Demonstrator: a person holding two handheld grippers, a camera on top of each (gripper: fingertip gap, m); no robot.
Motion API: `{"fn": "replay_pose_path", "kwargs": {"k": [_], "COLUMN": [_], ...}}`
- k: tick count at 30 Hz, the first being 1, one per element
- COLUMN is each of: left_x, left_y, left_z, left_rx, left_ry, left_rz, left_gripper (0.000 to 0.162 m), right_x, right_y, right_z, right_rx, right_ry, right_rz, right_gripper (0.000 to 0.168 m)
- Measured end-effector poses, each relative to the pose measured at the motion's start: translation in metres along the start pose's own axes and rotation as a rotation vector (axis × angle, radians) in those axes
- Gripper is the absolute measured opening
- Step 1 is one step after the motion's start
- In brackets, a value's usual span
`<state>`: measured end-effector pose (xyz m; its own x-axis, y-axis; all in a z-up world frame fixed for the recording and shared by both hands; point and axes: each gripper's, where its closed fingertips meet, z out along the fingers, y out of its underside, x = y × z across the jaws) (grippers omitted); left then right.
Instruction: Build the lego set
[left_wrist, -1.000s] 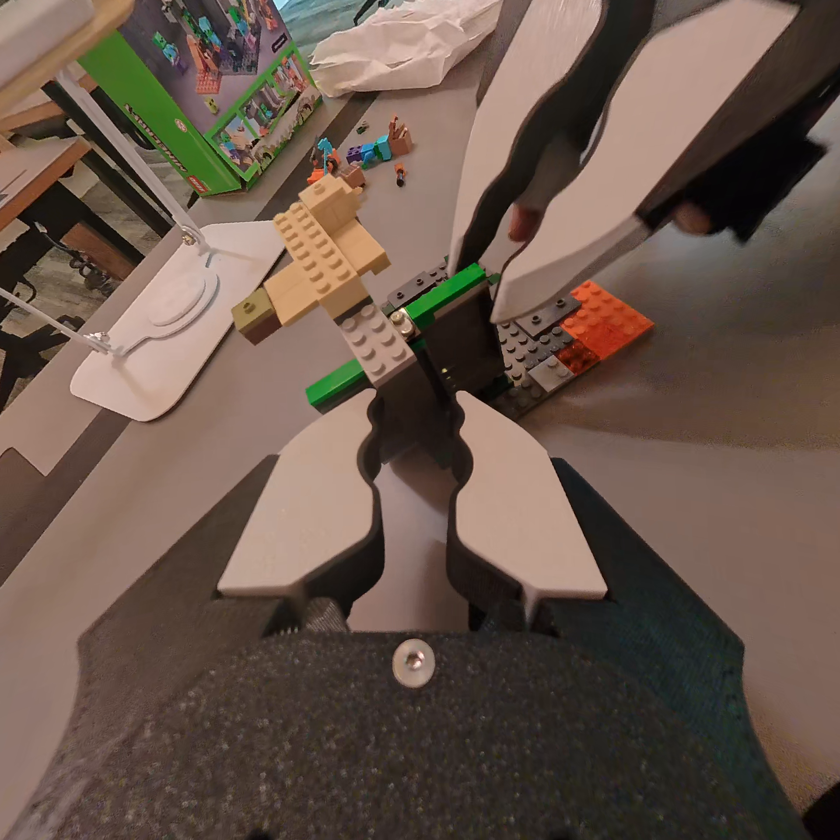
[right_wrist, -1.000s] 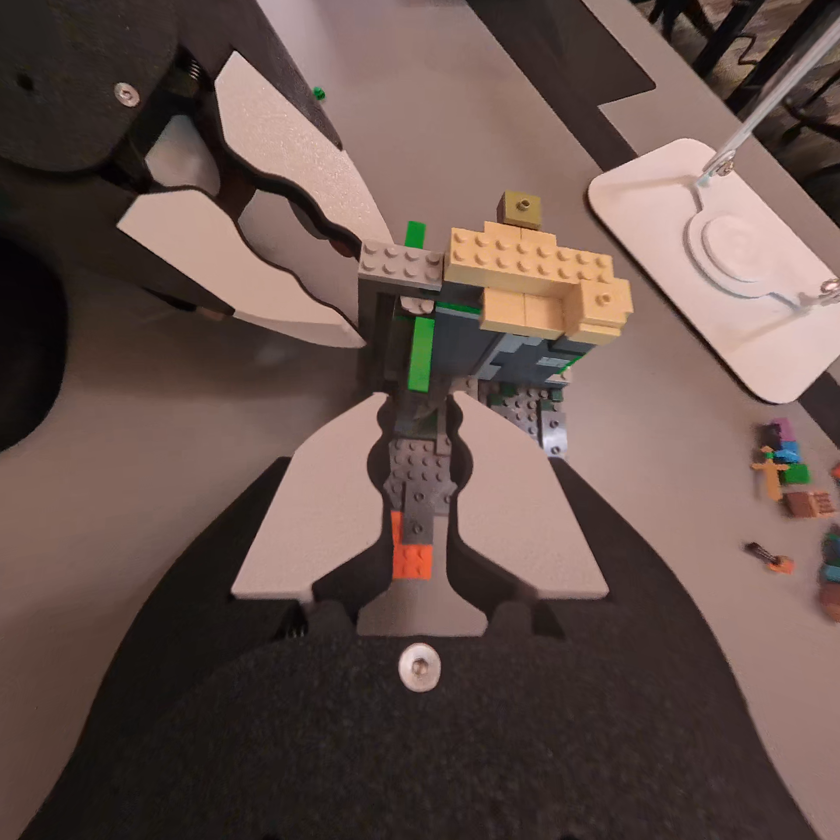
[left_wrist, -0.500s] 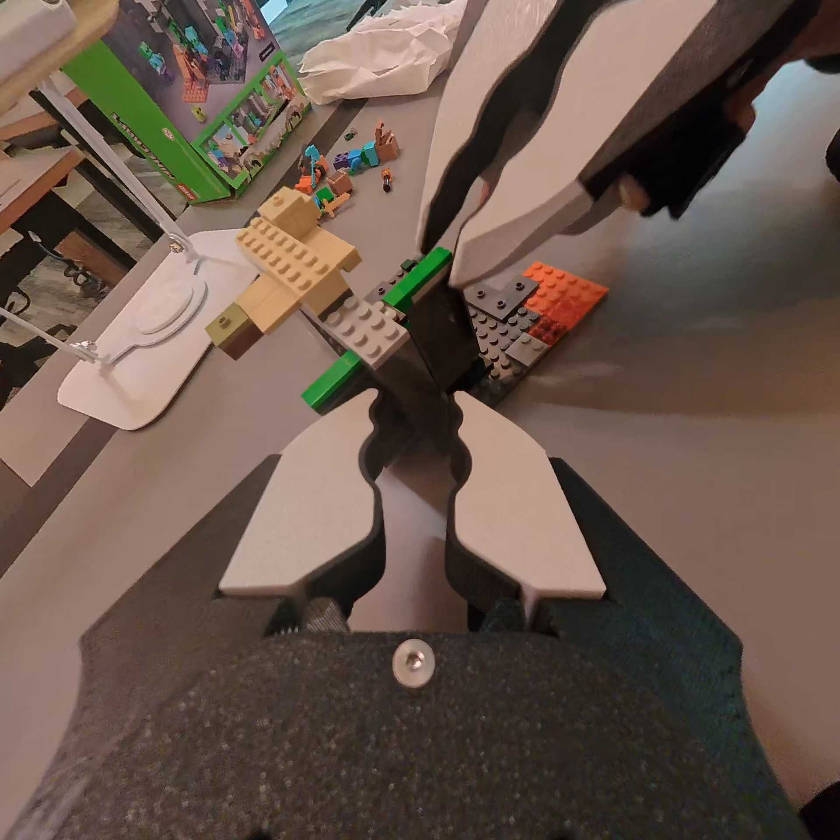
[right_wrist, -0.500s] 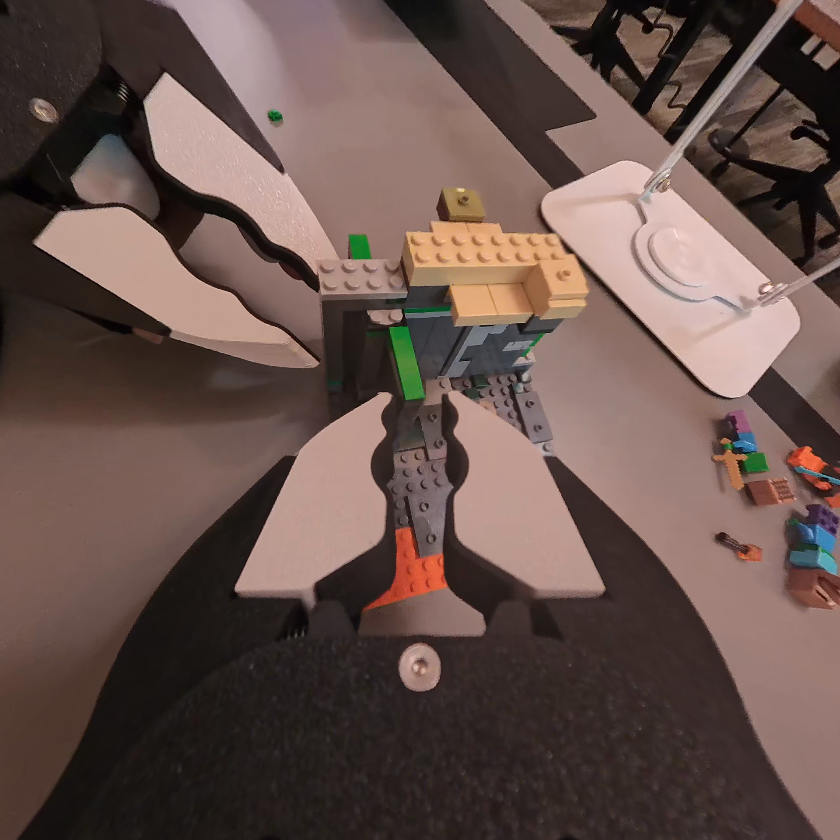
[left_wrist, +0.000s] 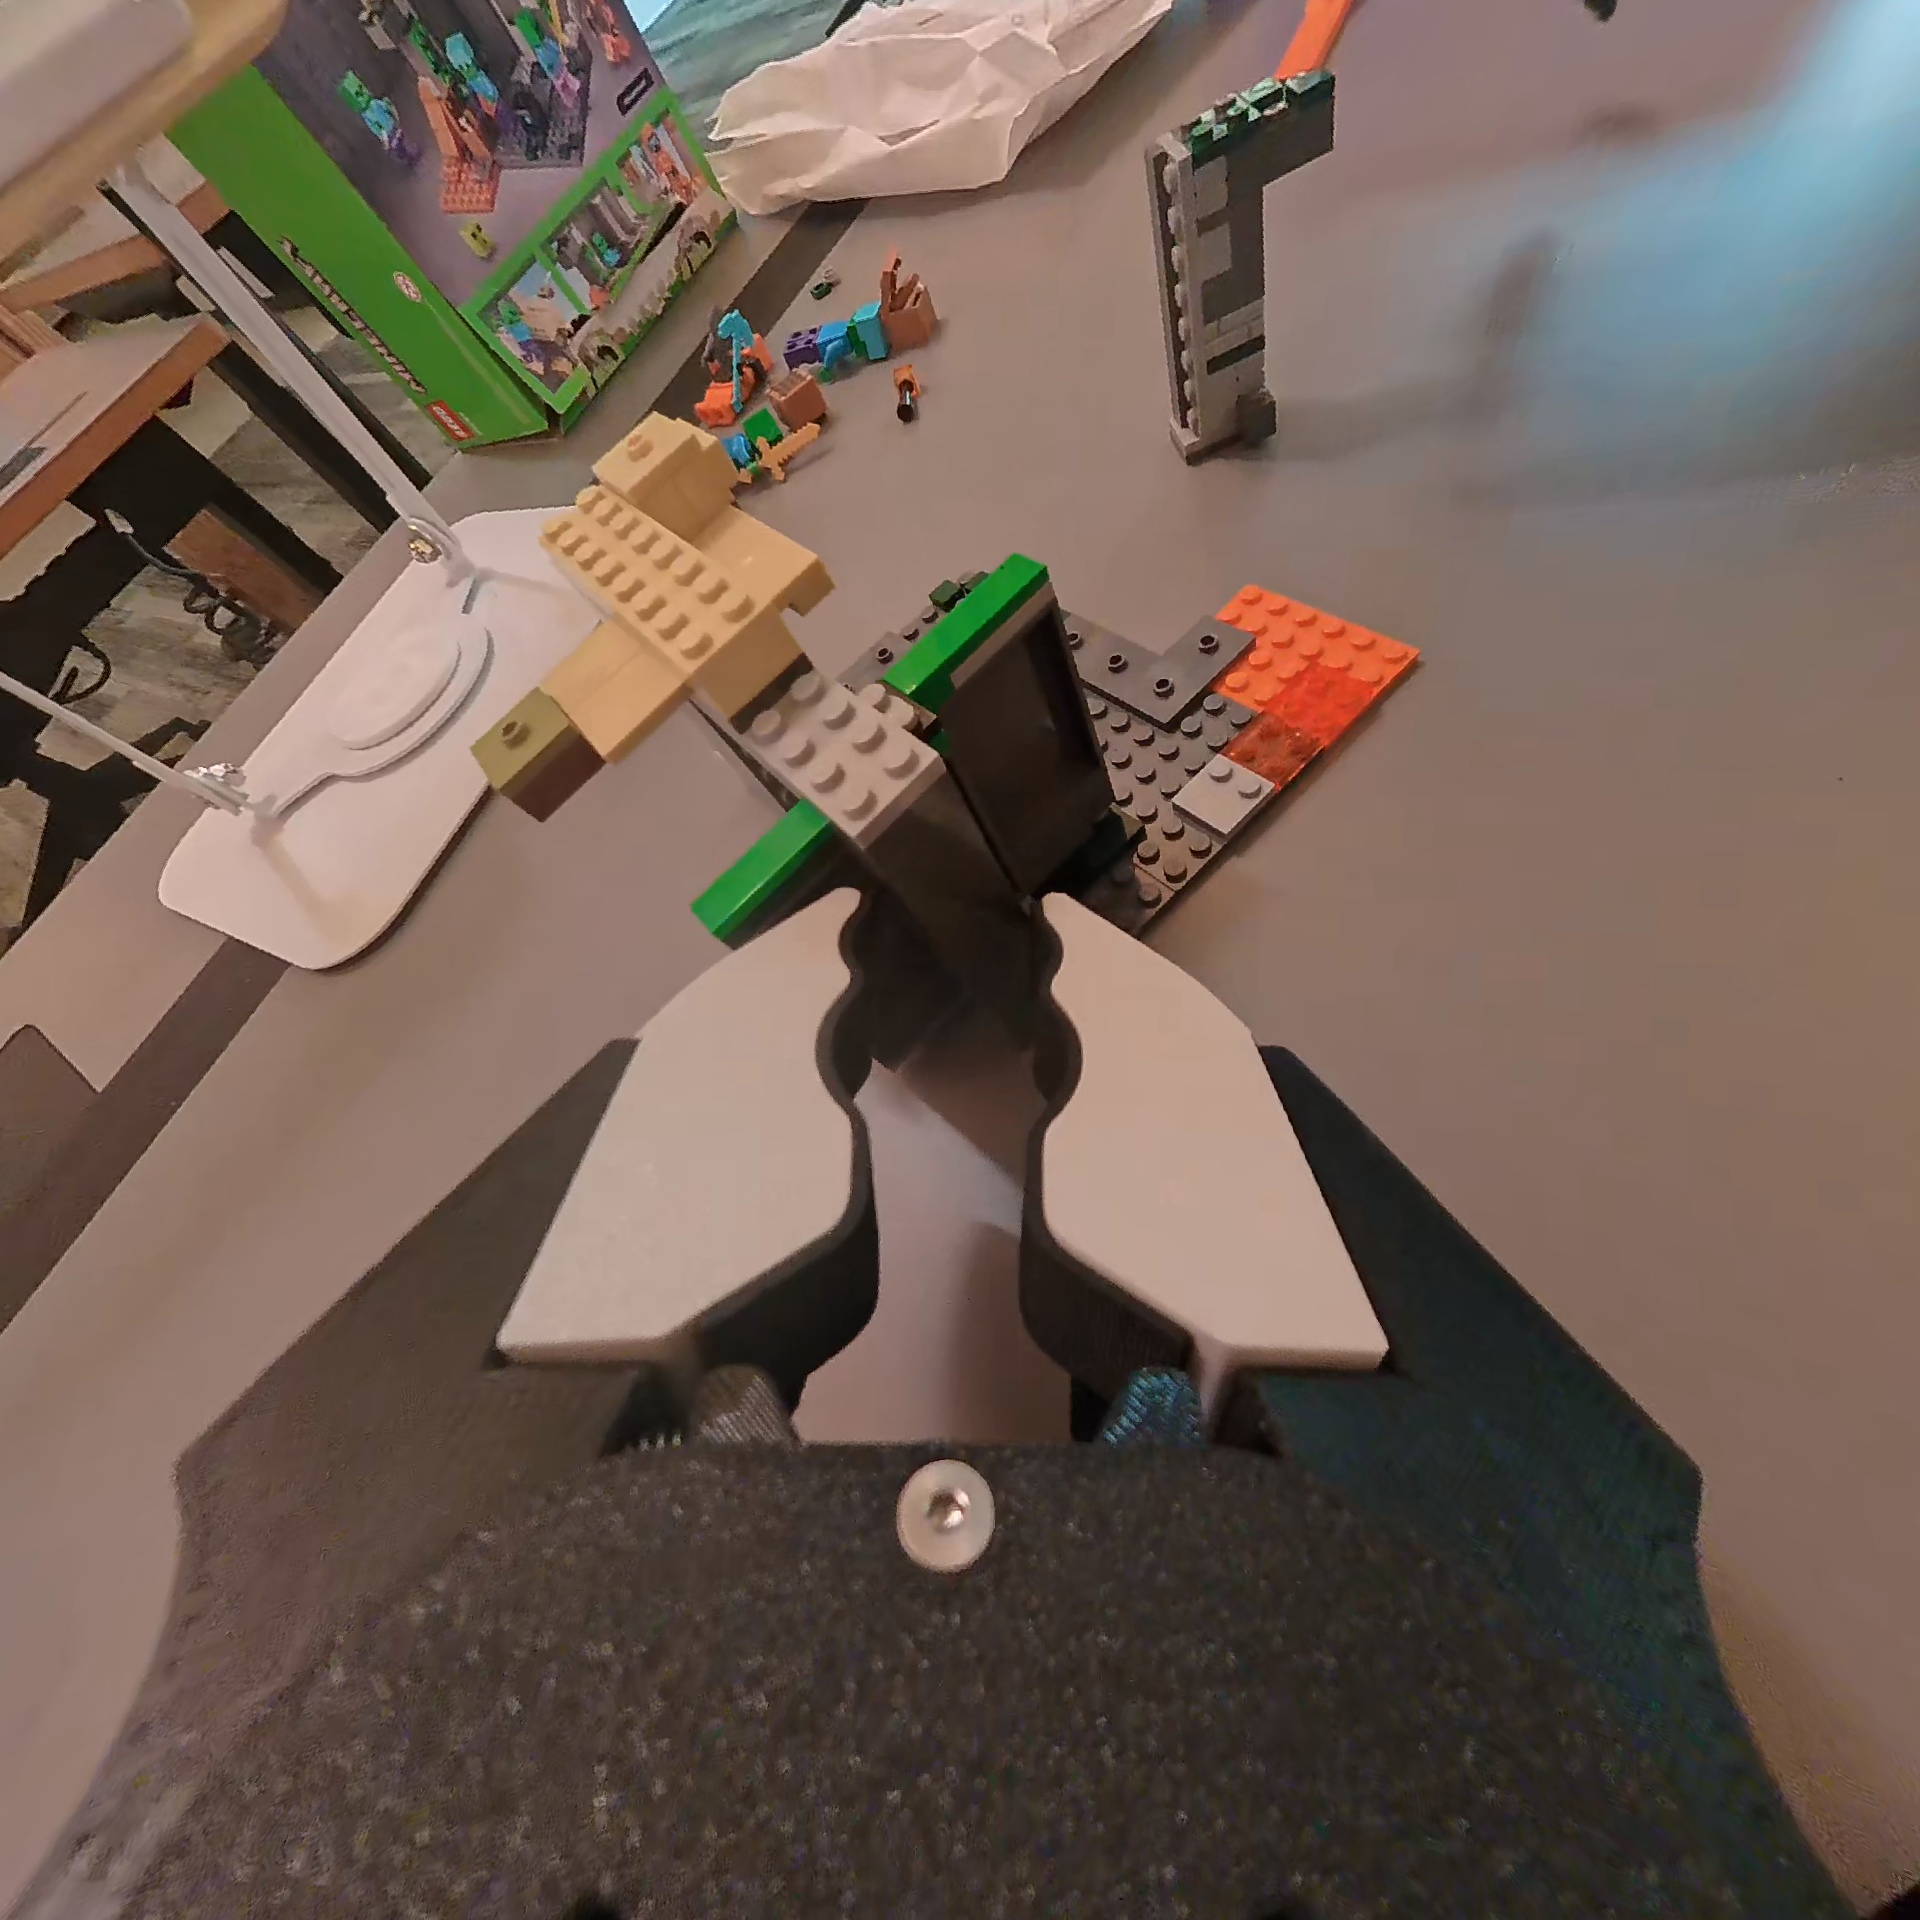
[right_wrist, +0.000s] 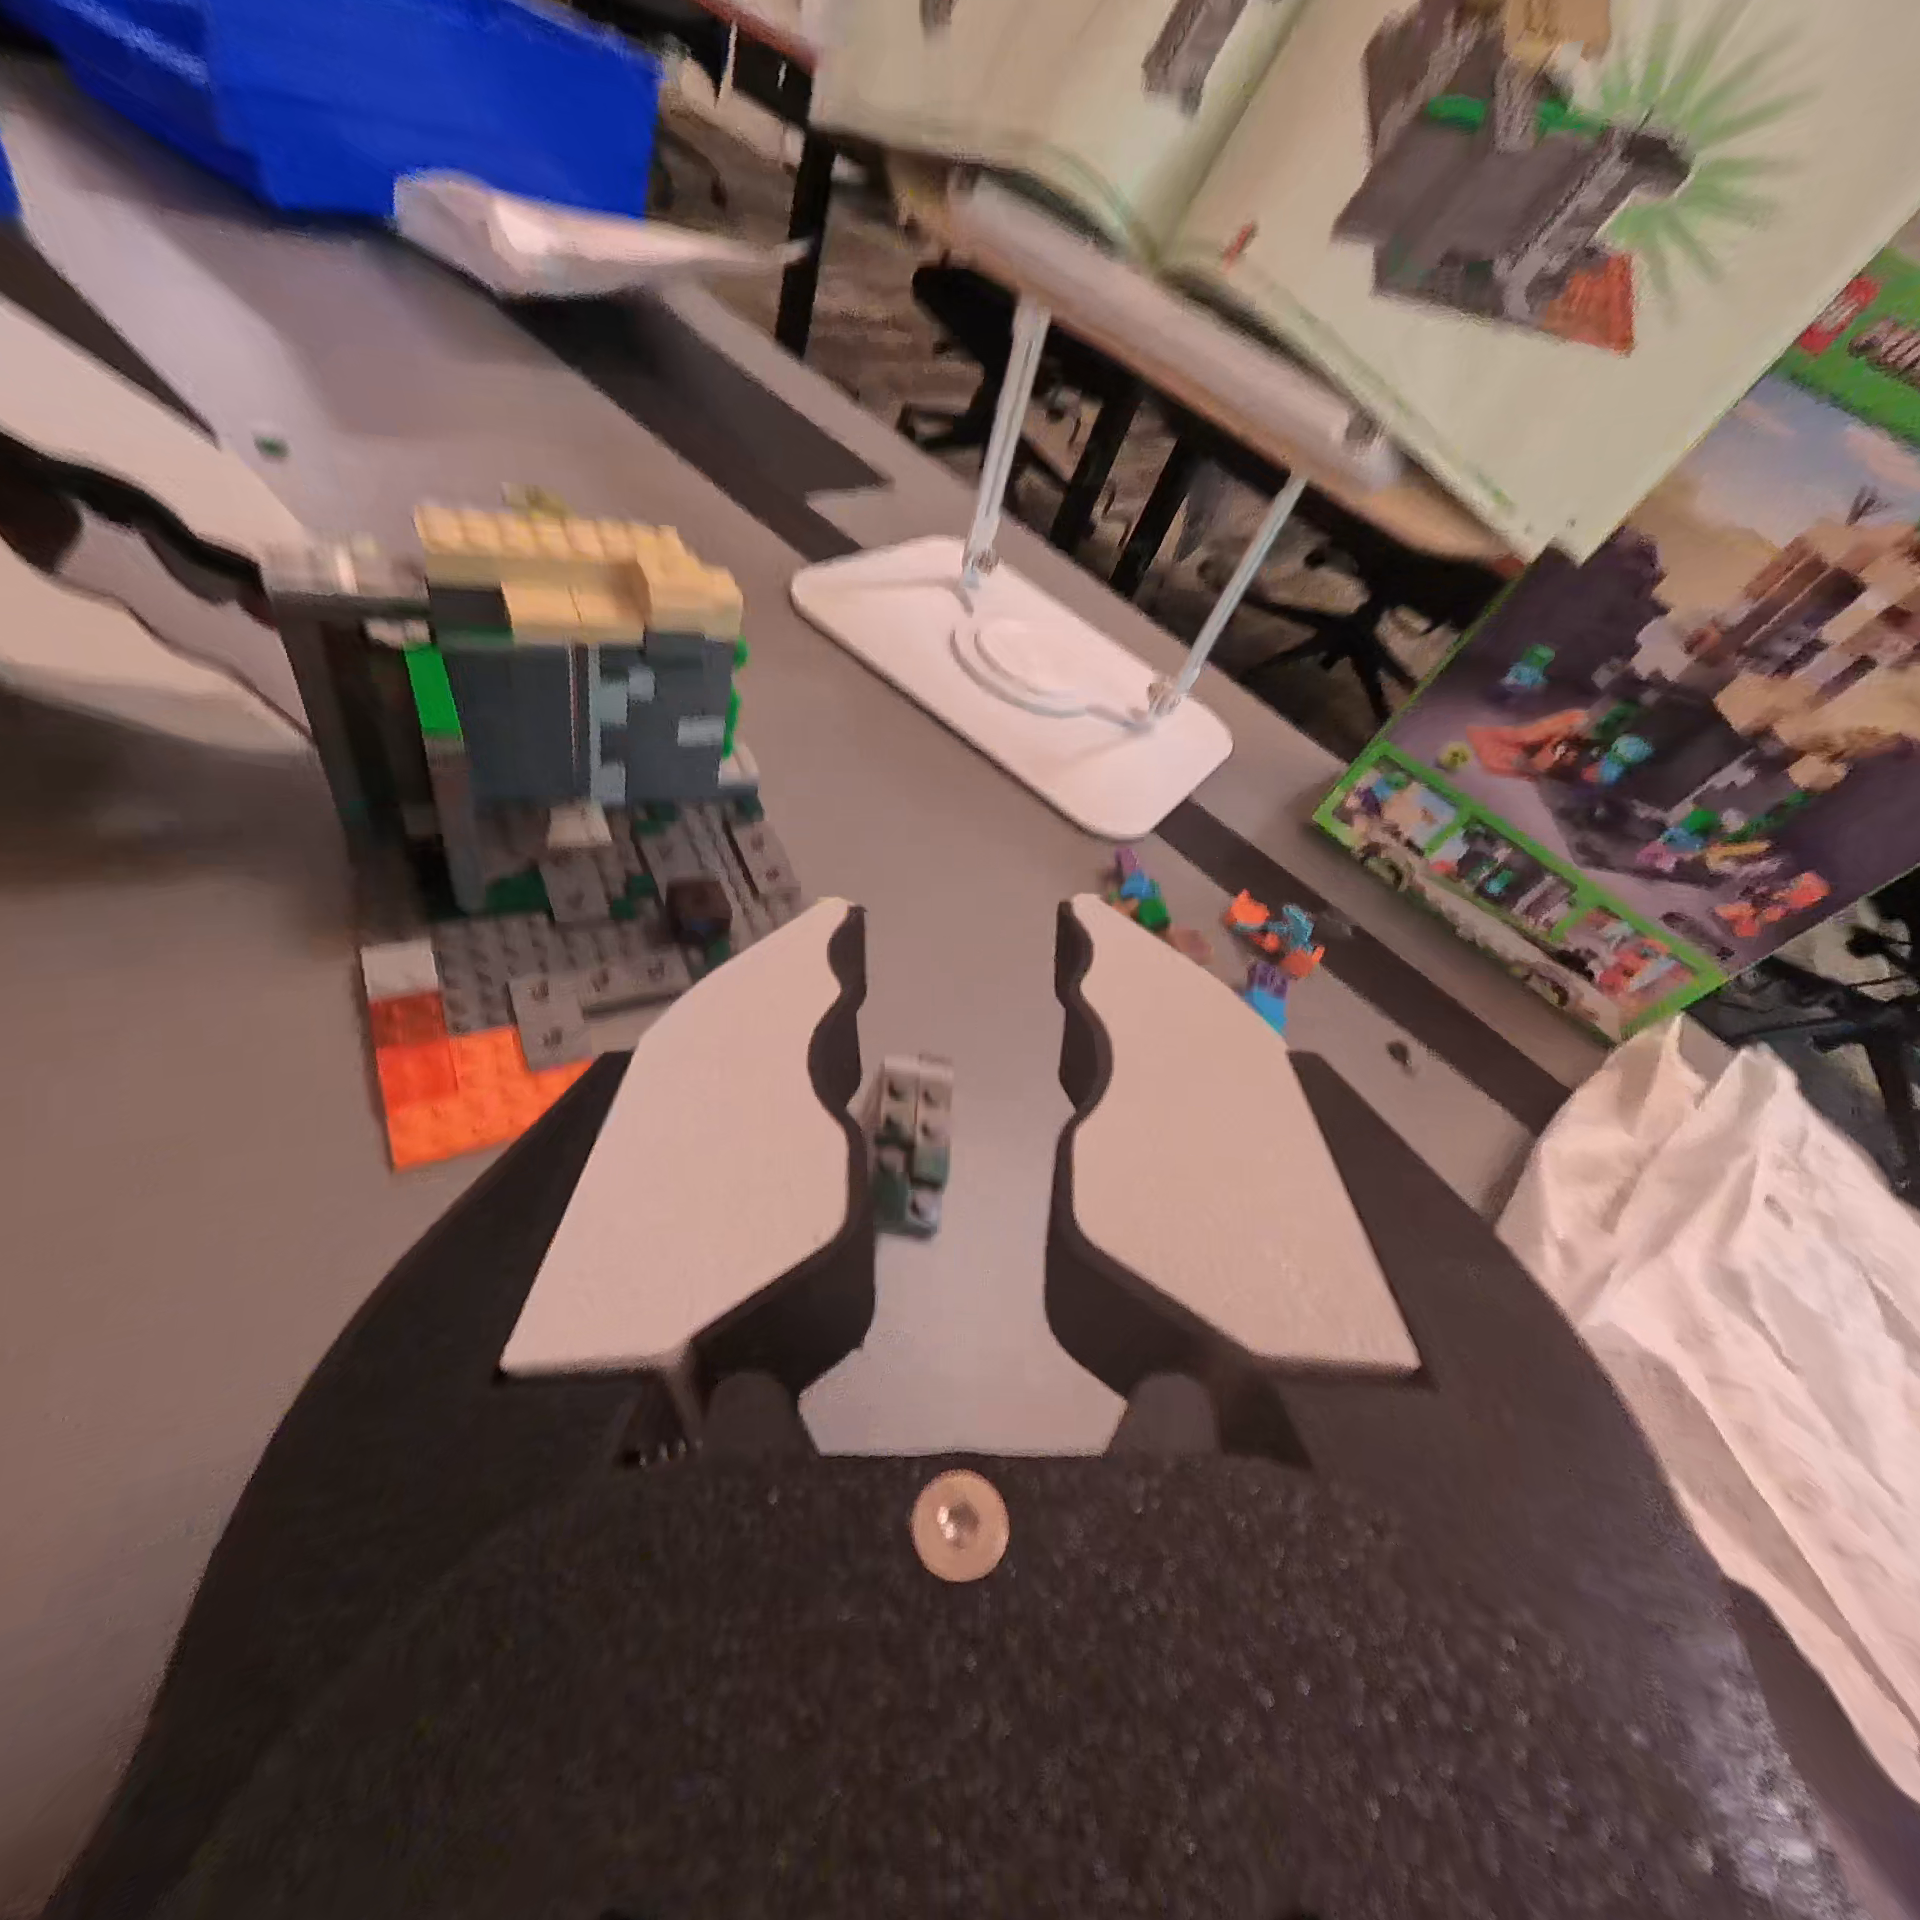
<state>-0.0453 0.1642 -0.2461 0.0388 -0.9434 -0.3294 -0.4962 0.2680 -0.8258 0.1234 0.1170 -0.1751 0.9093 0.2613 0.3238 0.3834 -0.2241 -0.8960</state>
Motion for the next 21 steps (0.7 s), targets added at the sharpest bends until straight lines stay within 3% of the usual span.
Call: {"fn": "replay_pose_path", "kwargs": {"k": [5,11,13,21], "left_x": [-0.001,-0.001,-0.002,-0.003], "left_y": [0.000,0.000,0.000,-0.006], "left_z": [0.000,0.000,-0.001,-0.005], "left_rx": [-0.003,-0.002,-0.002,0.027], "left_ry": [-0.011,-0.011,-0.012,-0.017], "left_rz": [0.006,0.002,0.006,0.002], "left_gripper": [0.027,0.028,0.028,0.026], "right_x": [-0.008,-0.010,-0.013,-0.022], "right_y": [0.045,0.070,0.071,0.054], "right_z": [0.009,0.017,0.017,0.016], "right_rx": [-0.195,-0.294,-0.289,-0.207], "right_ry": [-0.084,-0.086,-0.113,-0.159], "right_rz": [0.018,0.020,0.022,0.045], "right_gripper": [0.047,0.038,0.025,0.023]}}
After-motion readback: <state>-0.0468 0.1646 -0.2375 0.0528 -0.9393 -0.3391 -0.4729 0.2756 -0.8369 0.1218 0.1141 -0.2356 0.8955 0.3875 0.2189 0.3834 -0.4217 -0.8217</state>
